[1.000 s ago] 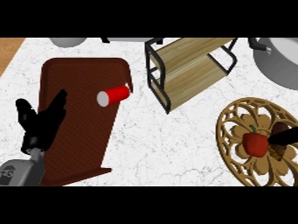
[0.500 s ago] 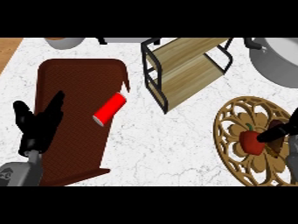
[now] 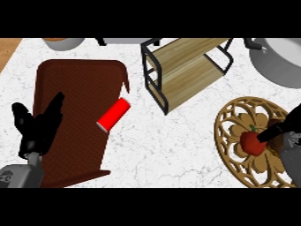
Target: Pick the sweet potato from the placemat and place it in the tiered shelf
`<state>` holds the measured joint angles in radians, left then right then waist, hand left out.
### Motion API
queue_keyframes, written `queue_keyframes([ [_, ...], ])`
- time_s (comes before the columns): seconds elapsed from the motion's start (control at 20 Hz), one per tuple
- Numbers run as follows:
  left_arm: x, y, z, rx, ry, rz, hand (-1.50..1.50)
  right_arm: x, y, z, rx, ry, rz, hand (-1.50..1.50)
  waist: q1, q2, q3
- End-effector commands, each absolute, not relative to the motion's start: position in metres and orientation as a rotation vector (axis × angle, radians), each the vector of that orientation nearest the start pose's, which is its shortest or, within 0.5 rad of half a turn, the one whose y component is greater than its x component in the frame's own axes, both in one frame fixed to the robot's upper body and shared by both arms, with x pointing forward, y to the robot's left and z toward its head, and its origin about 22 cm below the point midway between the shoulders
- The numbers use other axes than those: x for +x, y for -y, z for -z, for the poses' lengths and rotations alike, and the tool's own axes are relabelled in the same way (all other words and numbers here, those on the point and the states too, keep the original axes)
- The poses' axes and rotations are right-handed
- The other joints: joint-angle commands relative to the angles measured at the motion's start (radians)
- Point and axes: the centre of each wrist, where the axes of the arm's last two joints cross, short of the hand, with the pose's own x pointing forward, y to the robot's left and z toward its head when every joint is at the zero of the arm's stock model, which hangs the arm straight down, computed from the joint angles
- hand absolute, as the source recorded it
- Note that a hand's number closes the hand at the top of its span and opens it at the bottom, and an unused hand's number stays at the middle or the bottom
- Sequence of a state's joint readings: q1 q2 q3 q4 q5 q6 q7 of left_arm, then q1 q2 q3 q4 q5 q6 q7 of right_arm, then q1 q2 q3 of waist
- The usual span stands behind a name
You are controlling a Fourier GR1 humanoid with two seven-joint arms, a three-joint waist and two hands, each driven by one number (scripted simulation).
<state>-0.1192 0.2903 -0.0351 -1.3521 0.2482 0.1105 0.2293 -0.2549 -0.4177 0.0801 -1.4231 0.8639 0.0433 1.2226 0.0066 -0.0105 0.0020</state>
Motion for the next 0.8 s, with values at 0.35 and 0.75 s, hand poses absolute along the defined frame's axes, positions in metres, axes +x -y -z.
queue_keyframes([
  [0.35,0.241,-0.294,0.037,0.086,1.112,-0.054,0.00,0.296,0.299,-0.034,-1.351,0.178,-0.259,-1.50,-0.006,0.009,-0.003],
  [0.75,0.231,-0.285,0.043,0.088,1.116,-0.020,0.00,0.314,0.294,-0.030,-1.345,0.238,-0.256,-1.50,0.008,0.011,-0.002],
])
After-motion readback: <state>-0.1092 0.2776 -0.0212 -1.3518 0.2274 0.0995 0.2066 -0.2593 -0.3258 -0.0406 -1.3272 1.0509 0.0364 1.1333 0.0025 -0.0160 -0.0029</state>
